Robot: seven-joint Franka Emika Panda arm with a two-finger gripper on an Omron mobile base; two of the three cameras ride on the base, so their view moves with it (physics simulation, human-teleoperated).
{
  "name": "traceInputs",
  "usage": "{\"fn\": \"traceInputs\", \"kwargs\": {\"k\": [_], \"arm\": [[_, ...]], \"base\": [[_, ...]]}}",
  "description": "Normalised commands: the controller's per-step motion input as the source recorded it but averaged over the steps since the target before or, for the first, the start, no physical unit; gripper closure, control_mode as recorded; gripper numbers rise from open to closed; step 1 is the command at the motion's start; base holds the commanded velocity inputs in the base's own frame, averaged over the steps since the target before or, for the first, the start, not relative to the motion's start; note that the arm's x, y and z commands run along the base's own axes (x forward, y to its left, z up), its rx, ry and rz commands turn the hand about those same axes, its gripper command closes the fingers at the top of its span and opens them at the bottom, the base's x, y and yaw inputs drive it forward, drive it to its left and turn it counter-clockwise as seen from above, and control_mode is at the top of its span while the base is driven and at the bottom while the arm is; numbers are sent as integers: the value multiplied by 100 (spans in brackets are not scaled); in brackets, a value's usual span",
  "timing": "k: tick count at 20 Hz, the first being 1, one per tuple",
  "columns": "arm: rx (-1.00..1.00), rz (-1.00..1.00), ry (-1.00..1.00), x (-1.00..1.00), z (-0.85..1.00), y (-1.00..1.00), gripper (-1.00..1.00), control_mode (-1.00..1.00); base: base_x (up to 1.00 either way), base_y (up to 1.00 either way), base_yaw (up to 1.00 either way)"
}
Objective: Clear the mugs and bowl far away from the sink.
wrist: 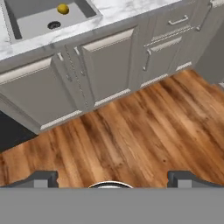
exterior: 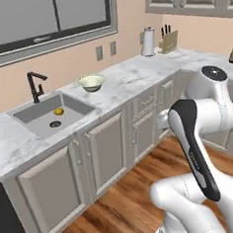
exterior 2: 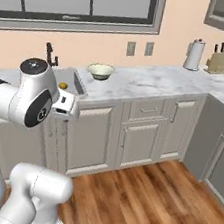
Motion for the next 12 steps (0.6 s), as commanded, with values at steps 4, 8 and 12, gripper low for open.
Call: {"fn": "traceInputs", "kwargs": {"k": [4,8,12], "arm": [[0,0,0,0,0,0,-100,100],[0,0,0,0,0,0,-100,100],[0,0,0,0,0,0,-100,100]], "base": [[95,-35,38],[92,-87,0],[100,-58,0]]}}
